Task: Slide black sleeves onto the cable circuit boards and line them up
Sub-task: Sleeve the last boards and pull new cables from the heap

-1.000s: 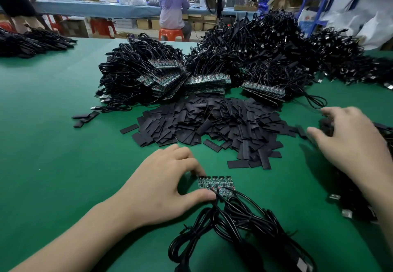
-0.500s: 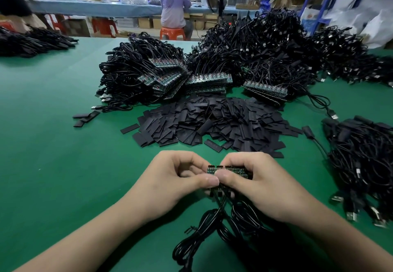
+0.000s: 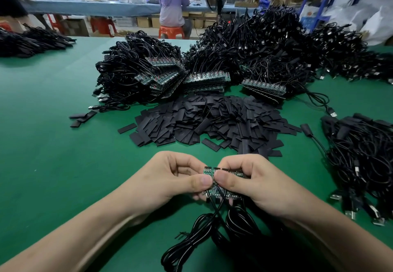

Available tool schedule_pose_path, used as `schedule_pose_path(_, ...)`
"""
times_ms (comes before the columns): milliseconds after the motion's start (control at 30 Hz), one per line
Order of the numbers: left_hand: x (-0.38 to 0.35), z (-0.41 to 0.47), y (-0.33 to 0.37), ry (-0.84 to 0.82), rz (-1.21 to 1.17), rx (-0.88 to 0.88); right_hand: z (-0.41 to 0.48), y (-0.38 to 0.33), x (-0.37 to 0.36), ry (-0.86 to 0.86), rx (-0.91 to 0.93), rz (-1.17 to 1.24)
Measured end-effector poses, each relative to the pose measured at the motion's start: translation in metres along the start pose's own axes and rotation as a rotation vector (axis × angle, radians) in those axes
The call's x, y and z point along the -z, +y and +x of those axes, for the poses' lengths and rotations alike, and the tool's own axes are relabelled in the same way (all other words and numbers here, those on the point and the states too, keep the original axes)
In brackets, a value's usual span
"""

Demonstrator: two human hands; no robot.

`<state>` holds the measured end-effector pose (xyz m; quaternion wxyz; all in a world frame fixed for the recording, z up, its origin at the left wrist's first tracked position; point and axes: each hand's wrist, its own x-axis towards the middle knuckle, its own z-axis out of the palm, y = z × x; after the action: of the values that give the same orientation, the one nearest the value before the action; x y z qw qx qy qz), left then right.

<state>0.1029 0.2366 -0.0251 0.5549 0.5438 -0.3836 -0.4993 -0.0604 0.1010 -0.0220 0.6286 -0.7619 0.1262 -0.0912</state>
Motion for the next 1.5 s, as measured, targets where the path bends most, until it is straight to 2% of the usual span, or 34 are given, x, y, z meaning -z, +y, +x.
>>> schedule_pose_path(200, 0.001, 0.0, -0.001, -0.004, -0.012, 0.024, 0.0, -0.001, -0.003, 0.002, -0.033, 0.062)
schedule_pose_path(333, 0.001, 0.0, -0.001, -0.07, -0.07, 0.03, -0.002, -0.003, -0.003, -0.077, -0.066, 0.273)
schedule_pose_path(367, 0.002, 0.0, 0.0, -0.089, -0.077, 0.021, -0.003, -0.004, -0.002, -0.073, -0.068, 0.261)
schedule_pose_path(467, 0.007, -0.001, 0.002, -0.096, -0.048, -0.045, -0.004, -0.002, 0.001, 0.048, -0.077, -0.061)
schedule_pose_path(567, 0.007, 0.0, 0.002, 0.007, 0.06, -0.191, -0.008, 0.0, 0.004, 0.181, -0.01, -0.386)
schedule_pose_path(667, 0.004, 0.001, -0.001, 0.113, 0.134, -0.309, -0.01, -0.004, -0.002, 0.162, 0.125, -0.443)
schedule_pose_path(767, 0.005, 0.002, -0.002, 0.113, 0.202, -0.356, -0.007, -0.002, -0.012, 0.145, 0.21, -0.469)
schedule_pose_path(867, 0.011, 0.002, -0.001, 0.138, 0.299, -0.409, -0.006, -0.004, -0.014, 0.071, 0.122, -0.29)
schedule_pose_path(967, 0.026, 0.01, -0.004, 0.46, 0.533, -0.423, -0.011, -0.014, -0.009, -0.171, 0.104, 0.055)
schedule_pose_path(1033, 0.04, 0.013, -0.003, 0.662, 0.766, -0.429, -0.015, -0.018, -0.002, -0.236, 0.126, 0.261)
schedule_pose_path(1133, 0.062, 0.016, -0.004, 0.785, 1.033, -0.315, -0.018, -0.021, 0.013, -0.185, 0.155, 0.504)
schedule_pose_path(1233, 0.075, 0.016, -0.006, 0.818, 1.213, -0.092, -0.018, -0.026, 0.027, 0.009, 0.096, 0.644)
schedule_pose_path(1267, 0.077, 0.016, -0.008, 0.809, 1.25, -0.045, -0.018, -0.027, 0.031, 0.086, 0.042, 0.6)
schedule_pose_path(1333, 0.078, 0.015, -0.008, 0.785, 1.306, 0.012, -0.017, -0.025, 0.037, 0.205, -0.073, 0.353)
schedule_pose_path(1400, 0.079, 0.015, -0.007, 0.779, 1.345, 0.023, -0.016, -0.021, 0.036, 0.247, -0.15, 0.061)
schedule_pose_path(1500, 0.079, 0.014, -0.005, 0.777, 1.335, -0.023, -0.014, -0.012, 0.029, 0.282, -0.164, -0.171)
